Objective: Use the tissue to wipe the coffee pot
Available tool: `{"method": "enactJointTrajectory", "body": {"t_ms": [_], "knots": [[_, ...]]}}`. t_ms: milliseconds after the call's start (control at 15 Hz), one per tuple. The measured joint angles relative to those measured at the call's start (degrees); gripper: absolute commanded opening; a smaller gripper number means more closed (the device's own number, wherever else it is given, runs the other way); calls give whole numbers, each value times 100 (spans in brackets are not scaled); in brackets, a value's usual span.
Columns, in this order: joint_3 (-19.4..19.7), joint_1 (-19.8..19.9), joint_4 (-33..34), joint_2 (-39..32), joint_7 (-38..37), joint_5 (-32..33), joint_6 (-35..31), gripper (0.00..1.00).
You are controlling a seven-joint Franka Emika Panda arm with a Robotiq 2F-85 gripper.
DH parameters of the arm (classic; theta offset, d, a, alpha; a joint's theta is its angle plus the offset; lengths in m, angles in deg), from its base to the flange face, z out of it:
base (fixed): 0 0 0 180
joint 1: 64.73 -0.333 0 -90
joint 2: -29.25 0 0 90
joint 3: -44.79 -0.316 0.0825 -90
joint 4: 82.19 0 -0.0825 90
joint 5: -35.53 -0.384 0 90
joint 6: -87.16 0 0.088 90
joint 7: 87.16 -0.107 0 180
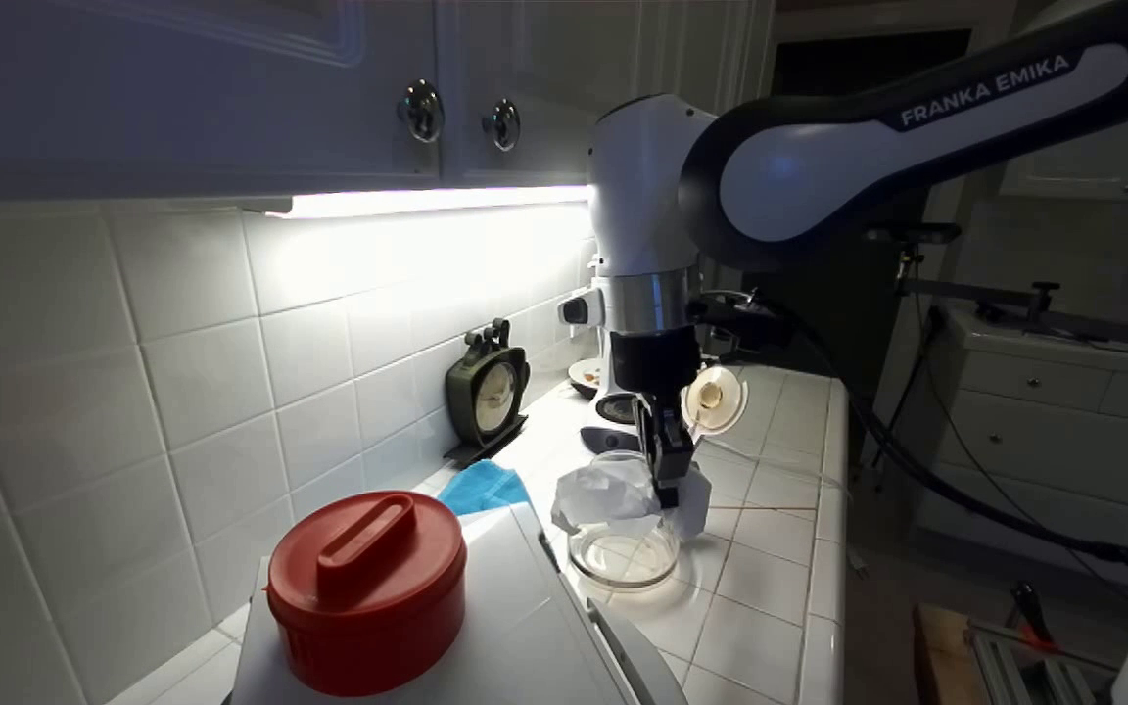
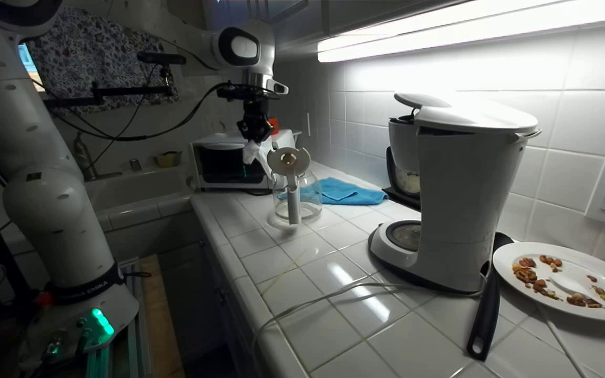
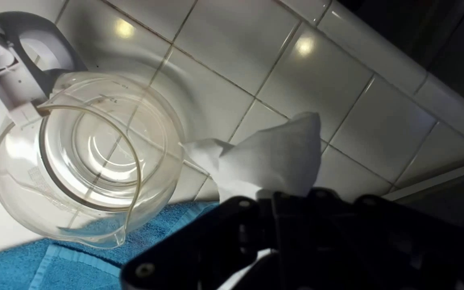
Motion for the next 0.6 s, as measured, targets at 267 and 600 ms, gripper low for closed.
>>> {"method": "enactJointTrajectory", "body": {"t_ms": [267, 600], "knots": [[-78, -54, -8, -35, 0, 1, -51, 0], [-149, -89, -49, -41, 0, 14, -226, 29]]}}
